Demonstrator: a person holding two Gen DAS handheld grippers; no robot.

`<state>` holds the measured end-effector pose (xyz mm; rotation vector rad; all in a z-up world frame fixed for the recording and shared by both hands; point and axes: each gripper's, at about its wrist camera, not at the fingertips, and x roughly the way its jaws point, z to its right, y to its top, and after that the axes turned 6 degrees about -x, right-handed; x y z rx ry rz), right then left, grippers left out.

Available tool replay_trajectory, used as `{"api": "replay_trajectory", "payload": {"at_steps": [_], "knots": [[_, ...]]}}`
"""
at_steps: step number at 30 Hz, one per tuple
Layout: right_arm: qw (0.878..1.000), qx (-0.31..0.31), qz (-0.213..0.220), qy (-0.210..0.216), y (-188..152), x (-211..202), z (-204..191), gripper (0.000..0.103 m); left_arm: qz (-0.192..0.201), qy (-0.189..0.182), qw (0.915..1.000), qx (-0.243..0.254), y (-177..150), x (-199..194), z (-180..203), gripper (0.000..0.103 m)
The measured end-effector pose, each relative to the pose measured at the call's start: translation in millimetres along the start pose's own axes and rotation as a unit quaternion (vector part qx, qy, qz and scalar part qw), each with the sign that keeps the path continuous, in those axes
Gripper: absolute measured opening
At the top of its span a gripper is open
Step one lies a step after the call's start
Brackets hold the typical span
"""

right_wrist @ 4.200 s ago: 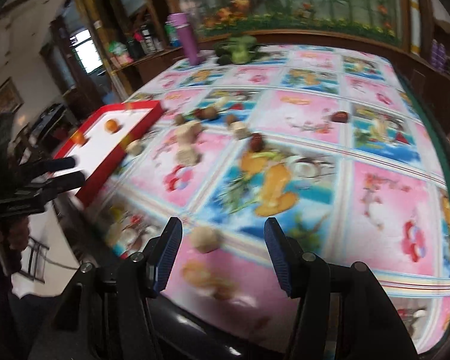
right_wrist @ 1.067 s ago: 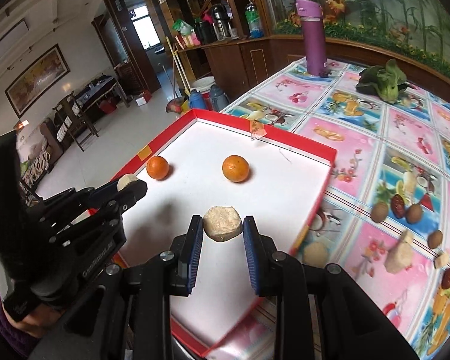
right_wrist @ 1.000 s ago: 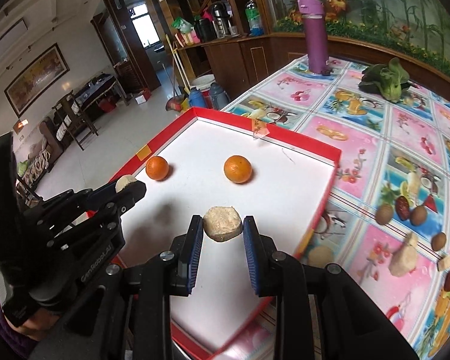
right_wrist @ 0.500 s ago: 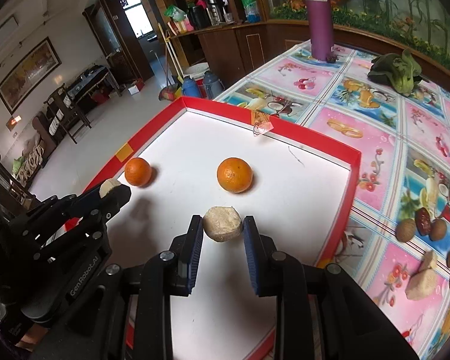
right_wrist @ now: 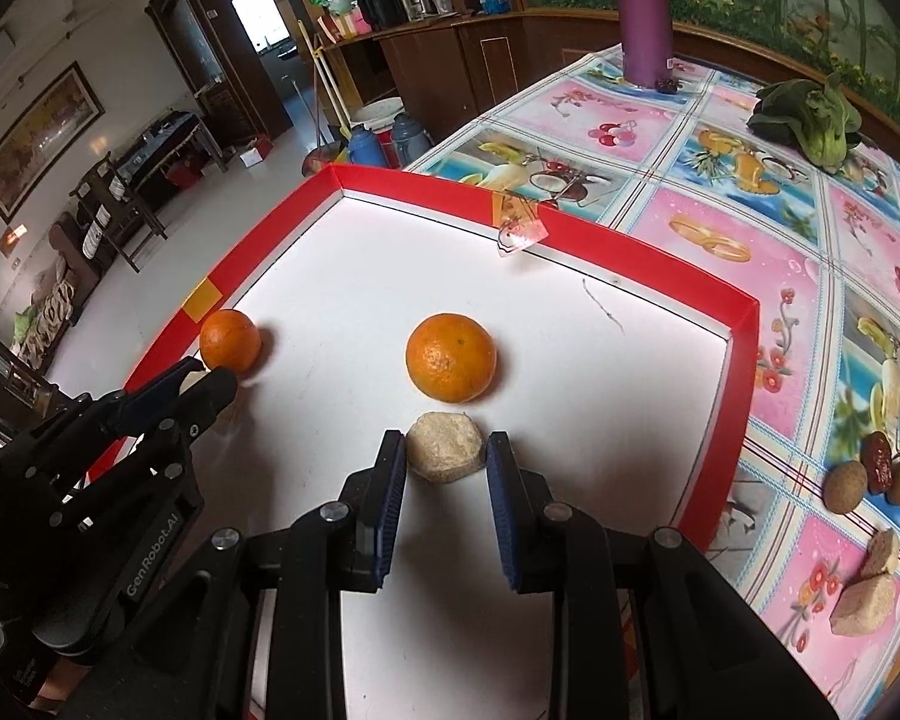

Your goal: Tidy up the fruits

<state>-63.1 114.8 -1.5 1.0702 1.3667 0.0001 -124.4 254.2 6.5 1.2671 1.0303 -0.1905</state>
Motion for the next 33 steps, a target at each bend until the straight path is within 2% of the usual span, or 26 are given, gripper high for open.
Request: {"api": "replay_trajectory", "payload": {"at_steps": [8,13,17,21,24,28,33], "knots": [[1.000,-0.003,-0.002,0.007,3,1,0,0.027,-0.009,0.009,0.9999,0.002,3,7,2,0.021],[0.999,0.021,0.016,0.037,-1,-12,13,0.031,-0.015,0.013,0.9998,0.007,5,8,5,0.023],[0.996,0.035,0.057,0.055,-10,-45,30,0.034,-0.007,0.020,0.9998,0.001,6,-1,3,0.047],[0.993,0.047,0.101,0.033,-28,-86,56,0.038,0.014,0.014,0.9997,-0.010,9,-19,-3,0.053],[0.992,0.054,0.118,0.002,-46,-113,79,0.042,0.034,0.006,0.9993,-0.011,12,-37,-3,0.061],[0.991,0.066,0.114,-0.028,-73,-134,107,0.042,0.050,-0.012,0.9987,-0.004,13,-56,6,0.066],[0.991,0.078,0.095,-0.057,-112,-145,125,0.042,0.043,-0.051,0.9978,0.006,11,-67,27,0.066]]}}
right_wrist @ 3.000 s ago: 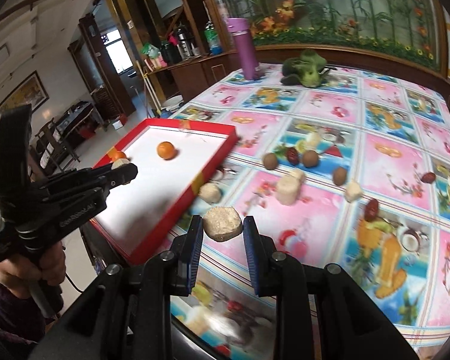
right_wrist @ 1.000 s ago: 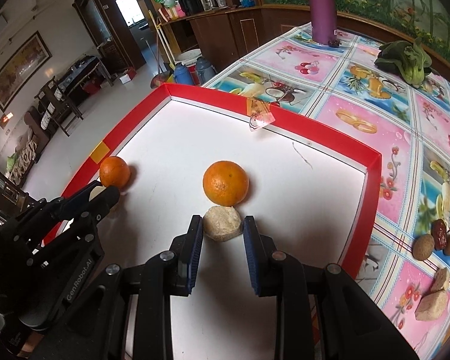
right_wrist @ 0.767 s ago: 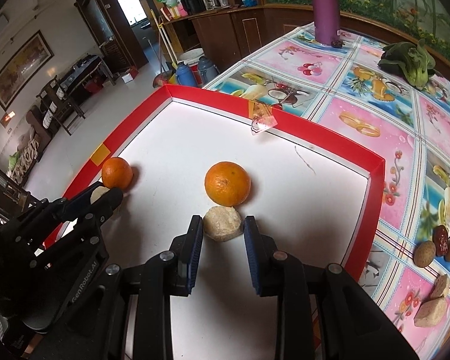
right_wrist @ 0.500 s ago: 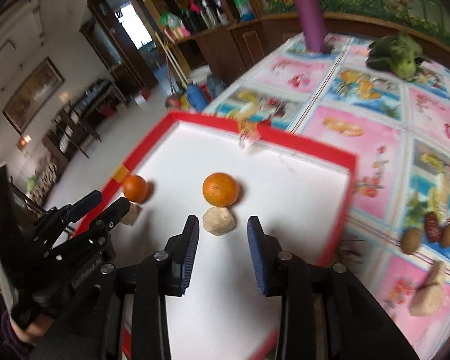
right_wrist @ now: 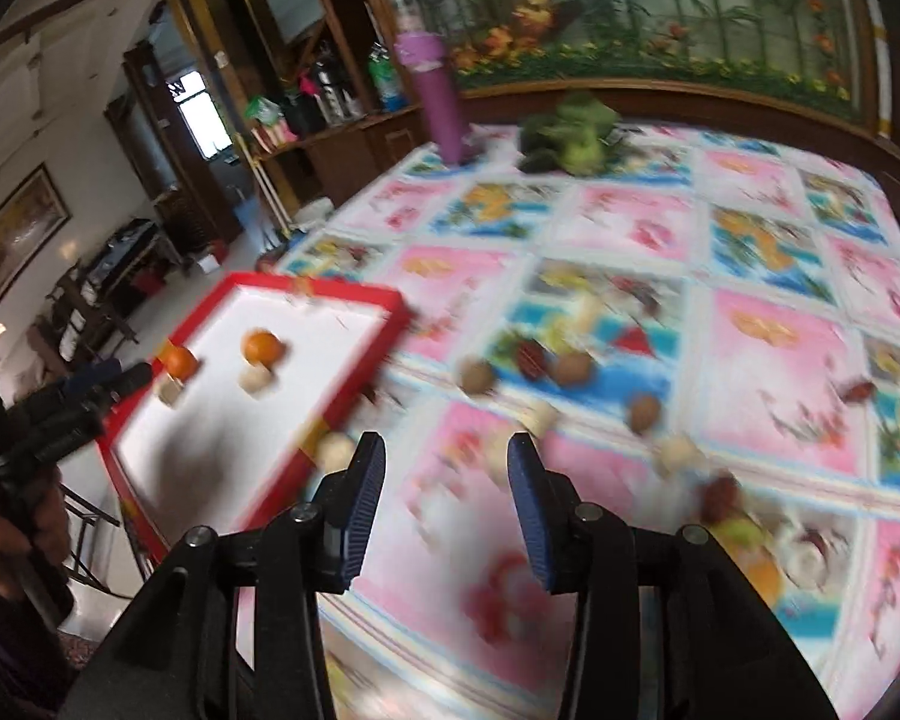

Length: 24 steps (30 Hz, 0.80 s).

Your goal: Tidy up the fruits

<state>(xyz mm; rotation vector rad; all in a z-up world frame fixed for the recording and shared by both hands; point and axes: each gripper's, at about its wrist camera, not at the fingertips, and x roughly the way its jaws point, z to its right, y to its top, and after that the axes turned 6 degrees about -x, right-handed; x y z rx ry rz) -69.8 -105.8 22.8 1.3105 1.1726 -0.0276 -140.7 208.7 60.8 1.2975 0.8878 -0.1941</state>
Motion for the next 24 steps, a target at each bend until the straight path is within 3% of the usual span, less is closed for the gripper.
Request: {"api": "replay_trajectory", "payload": {"at_steps": [6,12,16,18,24], "knots": [[1.000,0.011,-0.006,-0.021,-39,-23,24,0.042,-0.020,-0.076,0.9959,0.043,-9,-12,45,0.066],[0.999,0.039,0.002,-0.025,-49,-35,43,0.042,-0.049,-0.147,0.9832,0.097,-22,-13,92,0.066],[0.999,0.047,0.008,-0.016,-53,-37,49,0.042,-0.084,-0.190,0.9668,0.148,-28,2,122,0.066],[0.999,0.052,0.009,-0.009,-54,-35,51,0.042,-0.092,-0.227,0.9540,0.172,-30,5,132,0.066],[0.998,0.059,0.013,0.004,-54,-32,55,0.042,-0.131,-0.293,0.9244,0.207,-27,27,145,0.066]]}}
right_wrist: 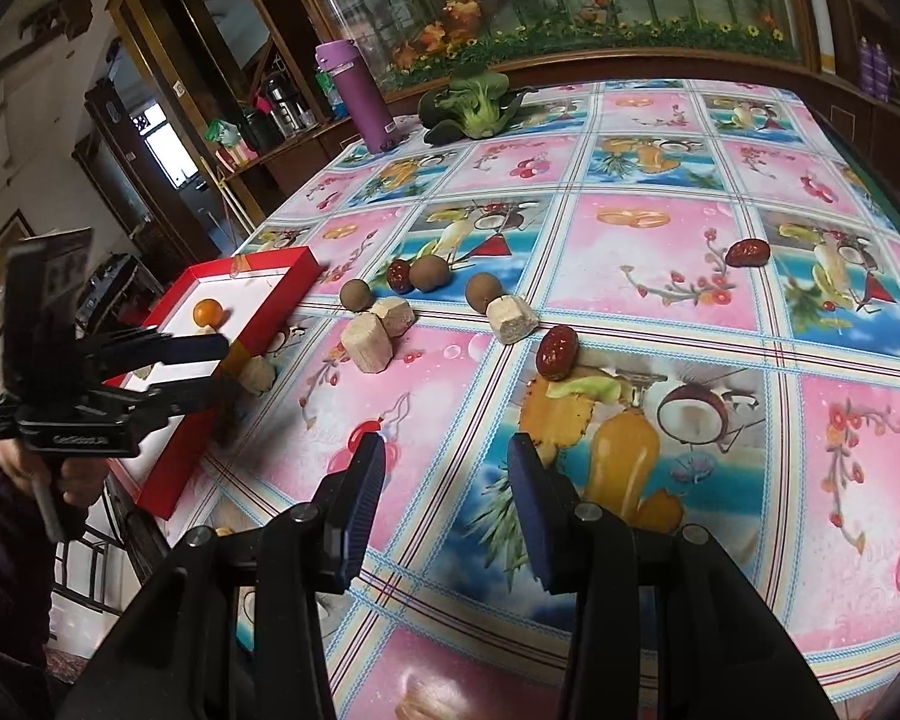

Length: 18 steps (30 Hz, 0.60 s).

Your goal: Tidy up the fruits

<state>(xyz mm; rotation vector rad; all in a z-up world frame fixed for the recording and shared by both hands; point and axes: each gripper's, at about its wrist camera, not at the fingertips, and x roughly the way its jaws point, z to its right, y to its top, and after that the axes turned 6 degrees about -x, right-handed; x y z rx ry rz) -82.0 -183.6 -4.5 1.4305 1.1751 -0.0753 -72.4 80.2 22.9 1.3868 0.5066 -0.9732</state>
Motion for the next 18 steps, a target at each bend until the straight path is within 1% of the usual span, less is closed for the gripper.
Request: {"api": "replay_trajectory", "payload": {"at_steps": [2,5,7,9,11,13,18], "knots": [[1.000,0.001,0.001,0.001,0,0,1,0.042,-0.013,-0.004,0.9998,0.015,5,8,-1,0.066],[1.000,0.002,0.000,0.002,0,1,2,0.042,-0.026,0.003,0.9994,0.024,11,19,-2,0.066],[1.000,0.001,-0.002,0.002,1,2,1,0.042,-0.032,-0.002,0.9990,0.032,14,24,-3,0.066],[1.000,0.001,-0.002,0.002,1,2,1,0.042,-0.045,0.000,0.9985,0.032,15,30,-5,0.066],[1.000,-0.001,-0.001,0.003,3,3,1,0.042,-0.055,-0.010,0.9979,0.032,14,33,-6,0.065],[1.000,-0.002,0.000,0.003,4,3,-1,0.042,-0.057,-0.010,0.9977,0.035,14,33,-5,0.065],[1.000,-0.004,0.002,-0.001,6,3,-1,0.042,-0.063,-0.027,0.9970,0.034,12,30,-6,0.065]]}}
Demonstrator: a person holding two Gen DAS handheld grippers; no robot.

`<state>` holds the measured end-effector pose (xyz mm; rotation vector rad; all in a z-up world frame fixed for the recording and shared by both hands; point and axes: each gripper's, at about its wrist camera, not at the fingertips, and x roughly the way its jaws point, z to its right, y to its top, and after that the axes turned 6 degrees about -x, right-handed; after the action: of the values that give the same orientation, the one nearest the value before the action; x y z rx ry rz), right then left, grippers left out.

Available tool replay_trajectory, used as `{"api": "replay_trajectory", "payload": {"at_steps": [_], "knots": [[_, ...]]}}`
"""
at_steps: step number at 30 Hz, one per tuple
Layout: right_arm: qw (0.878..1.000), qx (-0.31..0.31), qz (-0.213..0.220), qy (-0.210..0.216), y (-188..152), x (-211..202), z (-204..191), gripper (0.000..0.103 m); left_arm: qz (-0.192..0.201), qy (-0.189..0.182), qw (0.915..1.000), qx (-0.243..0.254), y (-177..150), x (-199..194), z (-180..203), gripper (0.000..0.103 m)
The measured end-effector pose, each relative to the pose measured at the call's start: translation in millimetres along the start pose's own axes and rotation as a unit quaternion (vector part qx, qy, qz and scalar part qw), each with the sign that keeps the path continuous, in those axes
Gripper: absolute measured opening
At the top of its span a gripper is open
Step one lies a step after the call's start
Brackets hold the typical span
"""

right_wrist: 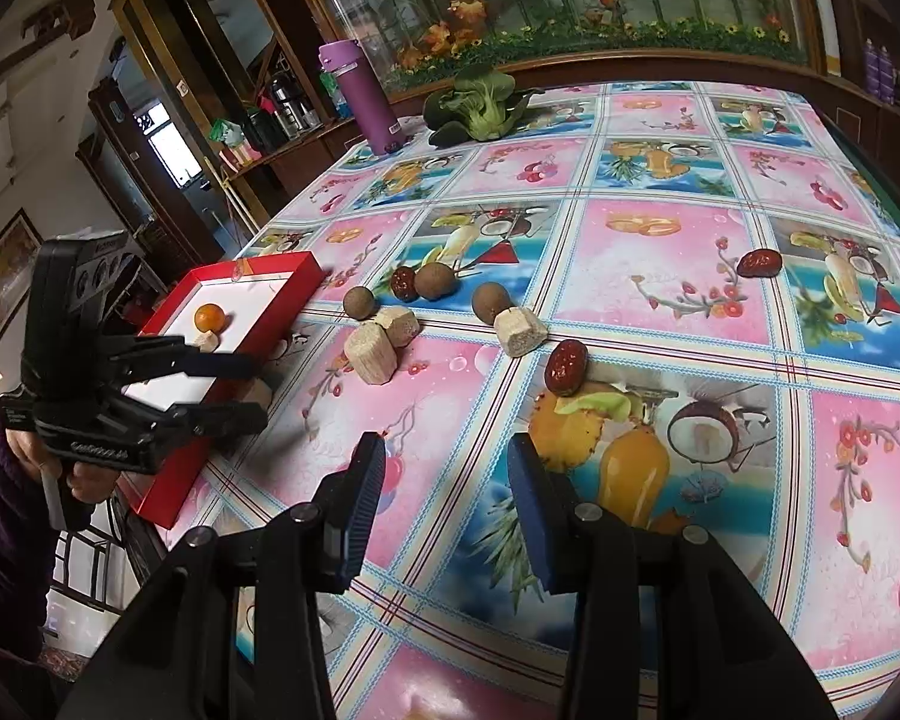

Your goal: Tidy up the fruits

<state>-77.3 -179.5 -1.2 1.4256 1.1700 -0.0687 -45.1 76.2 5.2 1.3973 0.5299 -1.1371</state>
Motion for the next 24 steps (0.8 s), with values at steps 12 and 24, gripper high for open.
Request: {"api": "replay_trajectory", "payload": {"at_steps": [12,24], "knots": [[1.000,0.008,-0.003,0.012,1,2,0,0.042,0.041,-0.024,0.9987,0.017,-30,-33,31,0.065],[1.000,0.000,-0.001,0.013,5,-1,-4,0.042,-0.028,0.025,0.9988,0.032,-33,-3,27,0.049]]}}
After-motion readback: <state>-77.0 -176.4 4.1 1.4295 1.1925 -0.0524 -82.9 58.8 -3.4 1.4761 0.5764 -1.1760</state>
